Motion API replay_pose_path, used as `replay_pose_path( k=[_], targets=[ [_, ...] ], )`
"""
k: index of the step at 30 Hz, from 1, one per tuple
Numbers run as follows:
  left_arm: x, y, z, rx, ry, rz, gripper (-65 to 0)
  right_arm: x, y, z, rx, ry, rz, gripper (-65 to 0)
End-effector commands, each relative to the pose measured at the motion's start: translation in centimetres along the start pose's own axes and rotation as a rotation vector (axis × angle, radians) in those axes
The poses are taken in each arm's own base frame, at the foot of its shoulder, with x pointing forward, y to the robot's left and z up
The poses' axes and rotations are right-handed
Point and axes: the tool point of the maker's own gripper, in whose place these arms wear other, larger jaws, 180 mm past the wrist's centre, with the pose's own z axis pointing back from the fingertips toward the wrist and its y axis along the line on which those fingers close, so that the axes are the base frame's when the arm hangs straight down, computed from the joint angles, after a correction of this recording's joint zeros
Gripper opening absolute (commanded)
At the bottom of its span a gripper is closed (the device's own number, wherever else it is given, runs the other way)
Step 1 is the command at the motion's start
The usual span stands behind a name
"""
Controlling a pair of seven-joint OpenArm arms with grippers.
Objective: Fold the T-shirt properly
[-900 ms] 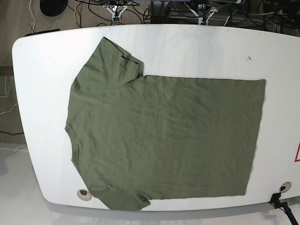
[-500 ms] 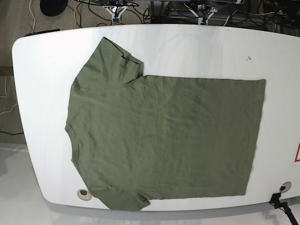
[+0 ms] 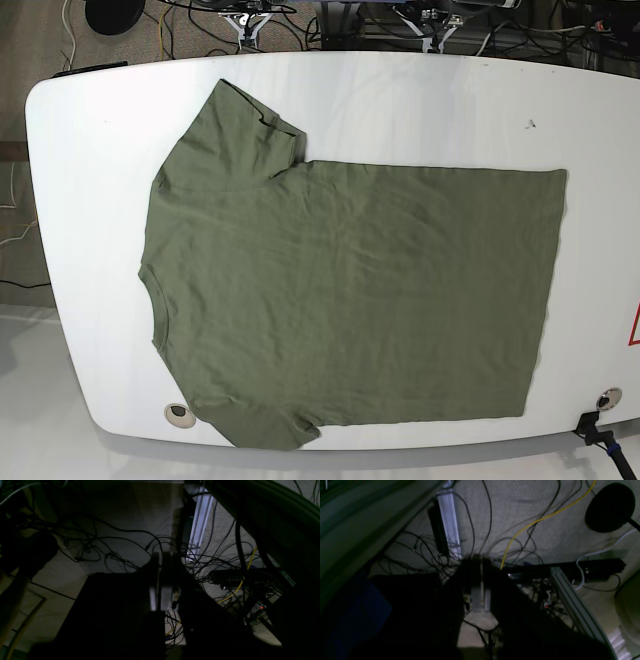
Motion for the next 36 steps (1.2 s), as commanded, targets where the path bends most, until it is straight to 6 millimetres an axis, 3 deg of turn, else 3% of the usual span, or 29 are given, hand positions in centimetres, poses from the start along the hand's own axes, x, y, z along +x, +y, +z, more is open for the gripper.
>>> replay_pose_path(
  k=[1, 8, 33, 34, 36],
  targets=[
    [-0.3, 0.1, 0.0, 0.003, 0.002, 0.001, -64.6, -0.4, 0.0, 0.0, 0.004, 0.006, -0.005, -65.0],
    [0.8, 0.1, 0.0, -0.004, -0.022, -0.001, -65.0, 0.4, 0.1, 0.0, 0.010, -0.011, -0.001, -65.0],
    [0.1, 0.3, 0.0, 0.000, -0.010, -0.001, -65.0, -0.4, -0.2, 0.0, 0.002, 0.000, 0.002, -65.0],
    [1.1, 0.3, 0.0, 0.003, -0.033, 0.005, -65.0, 0.0, 0.4, 0.0, 0.018, -0.010, 0.000, -64.6],
    [0.9, 0.6, 0.0, 0.006, -0.028, 0.004, -65.0, 0.2, 0.2, 0.0, 0.015, -0.015, -0.001, -64.6]
  ],
)
